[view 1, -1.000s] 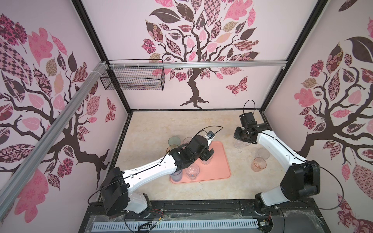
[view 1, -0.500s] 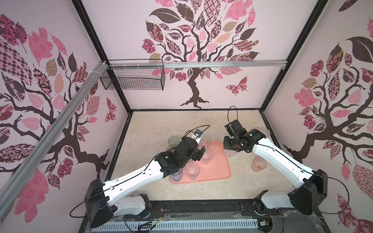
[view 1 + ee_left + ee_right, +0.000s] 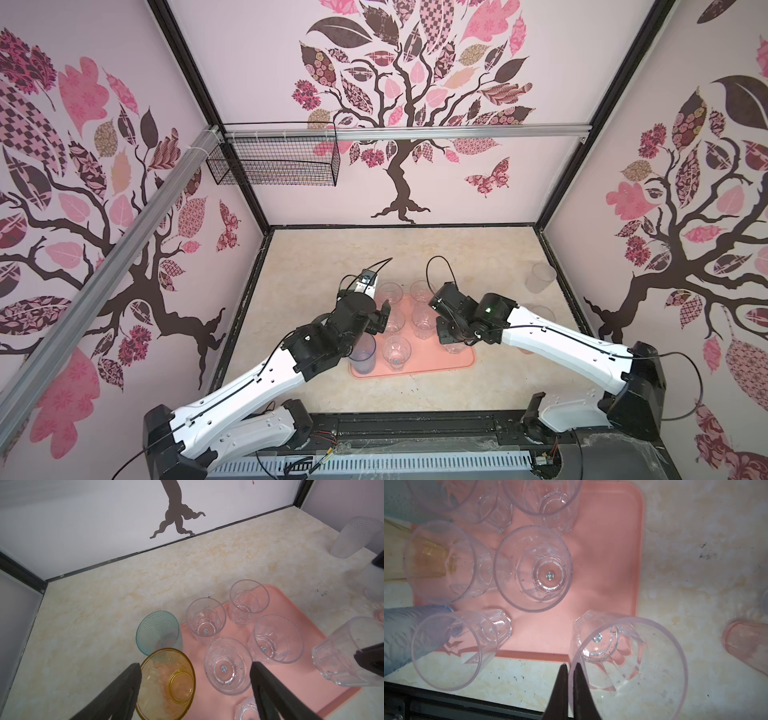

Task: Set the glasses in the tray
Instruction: 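Lower the clear cup onto the tray edge nearest the robot with right gripper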

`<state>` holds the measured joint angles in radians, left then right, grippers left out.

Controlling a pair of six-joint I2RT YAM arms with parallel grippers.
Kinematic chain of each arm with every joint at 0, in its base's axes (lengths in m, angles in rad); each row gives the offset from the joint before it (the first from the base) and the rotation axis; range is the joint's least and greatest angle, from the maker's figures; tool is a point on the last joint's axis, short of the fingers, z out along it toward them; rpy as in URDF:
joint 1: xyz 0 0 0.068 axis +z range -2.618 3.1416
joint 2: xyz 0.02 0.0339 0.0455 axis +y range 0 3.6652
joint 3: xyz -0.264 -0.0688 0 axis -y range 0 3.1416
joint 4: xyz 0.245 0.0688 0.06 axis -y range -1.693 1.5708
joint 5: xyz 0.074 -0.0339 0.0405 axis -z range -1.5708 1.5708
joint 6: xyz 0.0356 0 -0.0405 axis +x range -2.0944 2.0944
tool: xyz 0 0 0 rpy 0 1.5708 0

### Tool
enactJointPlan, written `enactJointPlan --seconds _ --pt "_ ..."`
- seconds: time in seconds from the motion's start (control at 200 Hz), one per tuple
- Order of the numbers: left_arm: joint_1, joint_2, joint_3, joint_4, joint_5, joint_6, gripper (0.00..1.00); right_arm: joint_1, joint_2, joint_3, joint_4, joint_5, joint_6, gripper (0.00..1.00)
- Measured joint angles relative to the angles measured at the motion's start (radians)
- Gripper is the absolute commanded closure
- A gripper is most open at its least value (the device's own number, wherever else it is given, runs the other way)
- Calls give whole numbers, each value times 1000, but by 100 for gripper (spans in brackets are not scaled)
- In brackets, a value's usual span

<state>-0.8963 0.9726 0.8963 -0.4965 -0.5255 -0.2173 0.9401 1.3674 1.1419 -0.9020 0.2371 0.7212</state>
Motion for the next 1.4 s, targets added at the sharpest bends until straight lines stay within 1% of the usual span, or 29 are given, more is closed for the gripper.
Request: enactJointPlan --seconds 0.21,0.36,0.485,0.775,0.96,1.395 --pt "6 -25 -24 -23 -10 -19 14 106 19 -4 27 25 65 100" --pt "6 -30 -34 -29 -10 -23 15 174 93 -4 54 35 95 100" --pt "6 -37 -35 -32 -10 -23 15 206 142 -4 82 35 111 100" --pt "6 -49 -42 -32 -11 -23 15 216 181 6 113 53 113 100" --pt "6 -47 -44 -31 -10 -24 15 216 222 41 119 76 103 100" --pt "6 -40 -44 -29 -8 -23 15 217 248 37 153 70 87 100"
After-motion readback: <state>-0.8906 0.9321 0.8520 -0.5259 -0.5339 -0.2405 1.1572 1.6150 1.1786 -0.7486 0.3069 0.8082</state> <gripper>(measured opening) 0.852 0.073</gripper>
